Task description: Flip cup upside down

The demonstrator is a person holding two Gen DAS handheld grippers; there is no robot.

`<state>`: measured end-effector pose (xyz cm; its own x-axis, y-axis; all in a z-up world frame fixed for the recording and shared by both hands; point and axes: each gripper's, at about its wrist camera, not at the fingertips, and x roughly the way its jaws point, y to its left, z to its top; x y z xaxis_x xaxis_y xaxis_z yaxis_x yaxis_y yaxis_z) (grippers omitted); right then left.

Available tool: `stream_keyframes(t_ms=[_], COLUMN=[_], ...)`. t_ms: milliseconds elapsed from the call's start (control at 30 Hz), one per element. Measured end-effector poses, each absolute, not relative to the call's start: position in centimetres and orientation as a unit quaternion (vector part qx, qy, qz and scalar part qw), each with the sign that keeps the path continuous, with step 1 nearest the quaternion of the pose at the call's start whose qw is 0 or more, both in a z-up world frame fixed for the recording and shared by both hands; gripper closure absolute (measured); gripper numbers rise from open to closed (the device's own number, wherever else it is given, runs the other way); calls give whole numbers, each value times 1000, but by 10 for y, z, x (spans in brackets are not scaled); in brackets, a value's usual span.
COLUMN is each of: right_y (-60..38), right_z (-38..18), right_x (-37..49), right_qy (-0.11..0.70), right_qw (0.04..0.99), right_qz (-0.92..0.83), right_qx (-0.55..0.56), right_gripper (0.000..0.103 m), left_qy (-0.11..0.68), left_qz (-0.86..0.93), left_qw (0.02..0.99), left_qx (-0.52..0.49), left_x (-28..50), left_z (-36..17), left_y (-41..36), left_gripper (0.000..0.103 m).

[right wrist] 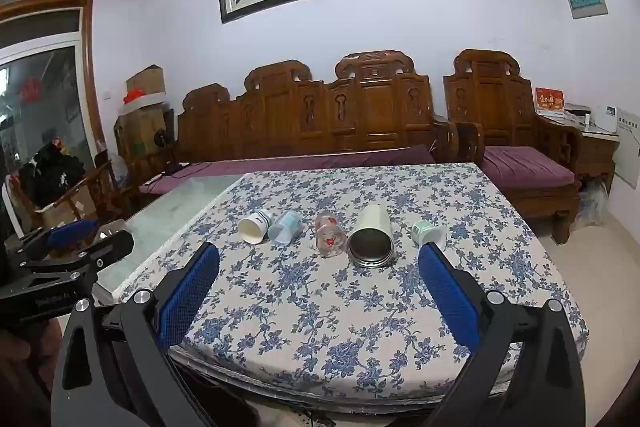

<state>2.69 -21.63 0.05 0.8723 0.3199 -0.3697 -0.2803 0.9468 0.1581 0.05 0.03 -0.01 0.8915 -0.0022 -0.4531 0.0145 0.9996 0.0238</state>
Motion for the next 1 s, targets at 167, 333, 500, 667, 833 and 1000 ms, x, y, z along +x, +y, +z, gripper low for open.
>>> stream_keyframes(t_ms=[167, 333, 500, 667, 833, 1000], right_y=[-214, -211, -208, -206, -205, -203], right_z=[0, 0, 1, 1, 2, 3], right_x=[26, 26, 25, 25, 24, 25], right_qy=[198, 198, 198, 198, 198, 197], right_qw=[967, 966, 966, 967, 967, 967], right_qz=[155, 156, 156, 155, 156, 156], right_qx=[50, 50, 50, 50, 50, 51], right_gripper=[3, 3, 3, 3, 3, 3], left_qy=[231, 229, 228, 225, 222, 220], left_qz=[-5, -5, -5, -6, -7, -7], left_qw=[973, 973, 974, 974, 975, 975], left_qx=[14, 13, 13, 11, 6, 6], left_x=[1, 0, 0, -2, -2, -2], left_z=[0, 0, 2, 4, 6, 6], left_y=[0, 0, -1, -3, 0, -1], left_gripper=[13, 13, 13, 13, 13, 13])
